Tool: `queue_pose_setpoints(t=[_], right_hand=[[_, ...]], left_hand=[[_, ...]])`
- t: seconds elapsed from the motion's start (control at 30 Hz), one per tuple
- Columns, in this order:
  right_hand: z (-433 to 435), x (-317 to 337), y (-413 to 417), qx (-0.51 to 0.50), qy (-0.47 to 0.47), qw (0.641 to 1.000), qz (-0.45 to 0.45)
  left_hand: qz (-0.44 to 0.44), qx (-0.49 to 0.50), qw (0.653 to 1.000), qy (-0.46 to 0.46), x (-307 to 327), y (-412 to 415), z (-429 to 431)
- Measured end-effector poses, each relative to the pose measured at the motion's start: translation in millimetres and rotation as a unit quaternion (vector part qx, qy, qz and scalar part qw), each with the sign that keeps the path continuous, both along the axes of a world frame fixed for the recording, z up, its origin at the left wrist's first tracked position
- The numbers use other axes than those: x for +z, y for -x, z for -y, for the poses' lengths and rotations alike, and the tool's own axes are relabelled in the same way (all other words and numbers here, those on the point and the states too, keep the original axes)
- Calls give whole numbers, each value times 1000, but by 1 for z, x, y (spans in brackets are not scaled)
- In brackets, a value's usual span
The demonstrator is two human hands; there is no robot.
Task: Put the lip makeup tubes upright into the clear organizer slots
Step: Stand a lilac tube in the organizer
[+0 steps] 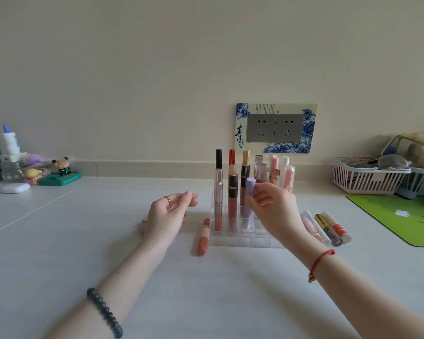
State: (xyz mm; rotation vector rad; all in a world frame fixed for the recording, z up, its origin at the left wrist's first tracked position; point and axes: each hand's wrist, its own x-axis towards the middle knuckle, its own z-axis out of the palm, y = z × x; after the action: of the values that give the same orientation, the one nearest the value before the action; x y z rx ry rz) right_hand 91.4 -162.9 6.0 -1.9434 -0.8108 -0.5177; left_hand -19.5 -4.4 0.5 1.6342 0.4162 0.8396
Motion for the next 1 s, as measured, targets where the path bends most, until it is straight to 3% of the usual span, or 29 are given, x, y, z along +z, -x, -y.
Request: queue_pose_setpoints(t=[1.0], right_hand=[[2,-5,2,3,25,1000,-15]], left_hand=[[-28,1,1000,-6,-4,-1,-2]])
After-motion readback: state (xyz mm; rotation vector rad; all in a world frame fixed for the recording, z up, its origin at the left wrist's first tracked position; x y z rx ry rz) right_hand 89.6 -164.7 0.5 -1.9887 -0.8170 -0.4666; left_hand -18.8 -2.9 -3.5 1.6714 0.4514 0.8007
